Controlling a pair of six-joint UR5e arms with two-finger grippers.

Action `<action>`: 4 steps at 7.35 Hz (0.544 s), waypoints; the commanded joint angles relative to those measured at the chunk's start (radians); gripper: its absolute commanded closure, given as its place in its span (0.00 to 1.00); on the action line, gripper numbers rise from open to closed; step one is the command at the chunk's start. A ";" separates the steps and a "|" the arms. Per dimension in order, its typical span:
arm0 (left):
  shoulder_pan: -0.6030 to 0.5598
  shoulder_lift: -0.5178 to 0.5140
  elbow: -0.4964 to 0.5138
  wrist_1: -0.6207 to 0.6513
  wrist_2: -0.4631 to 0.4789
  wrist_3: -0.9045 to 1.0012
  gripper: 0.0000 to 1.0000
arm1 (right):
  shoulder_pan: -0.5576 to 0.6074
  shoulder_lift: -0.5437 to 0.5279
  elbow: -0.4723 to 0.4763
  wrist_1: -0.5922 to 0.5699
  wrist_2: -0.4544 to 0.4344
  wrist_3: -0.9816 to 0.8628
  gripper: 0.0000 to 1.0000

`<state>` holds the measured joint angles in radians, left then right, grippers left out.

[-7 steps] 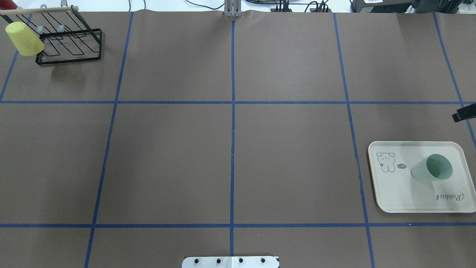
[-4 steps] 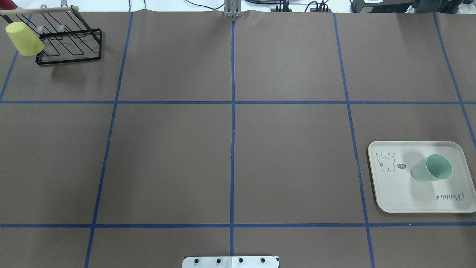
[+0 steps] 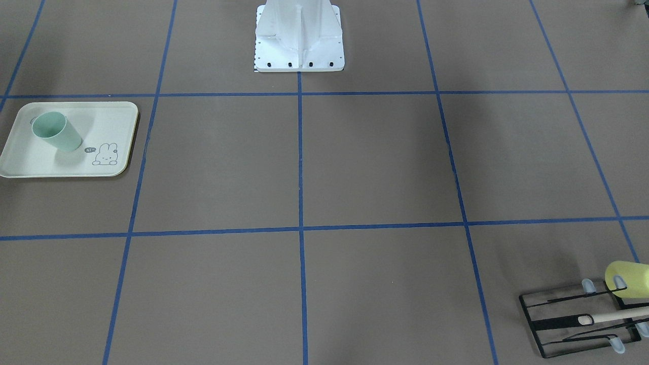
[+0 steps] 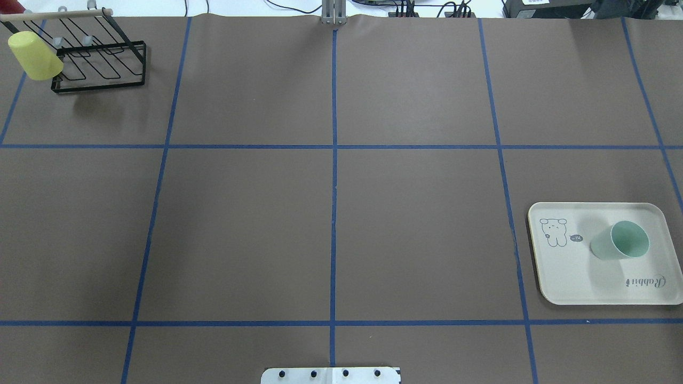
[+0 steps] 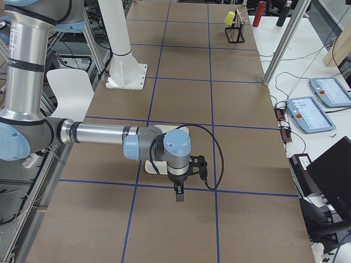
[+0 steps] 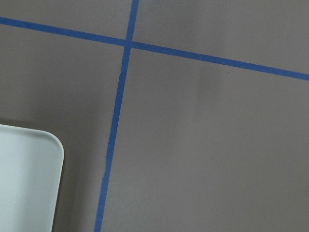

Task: Left arm grabs green cup and hands to right arm on tray

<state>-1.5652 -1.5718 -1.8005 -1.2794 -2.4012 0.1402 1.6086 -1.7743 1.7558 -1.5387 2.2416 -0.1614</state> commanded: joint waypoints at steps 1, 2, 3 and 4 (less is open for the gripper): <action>0.000 0.004 0.003 -0.001 0.002 -0.005 0.00 | 0.001 -0.002 -0.004 0.000 0.000 0.008 0.00; 0.001 0.004 0.021 -0.008 0.004 0.001 0.00 | 0.001 -0.001 -0.015 0.002 0.000 0.010 0.00; -0.001 0.031 0.056 -0.094 0.007 0.010 0.00 | 0.001 0.002 -0.019 0.011 0.000 0.007 0.00; -0.001 0.103 0.084 -0.259 0.007 -0.001 0.00 | 0.001 0.003 -0.021 0.015 0.000 0.011 0.00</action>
<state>-1.5654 -1.5337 -1.7523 -1.3809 -2.3958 0.1440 1.6091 -1.7730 1.7392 -1.5302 2.2411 -0.1534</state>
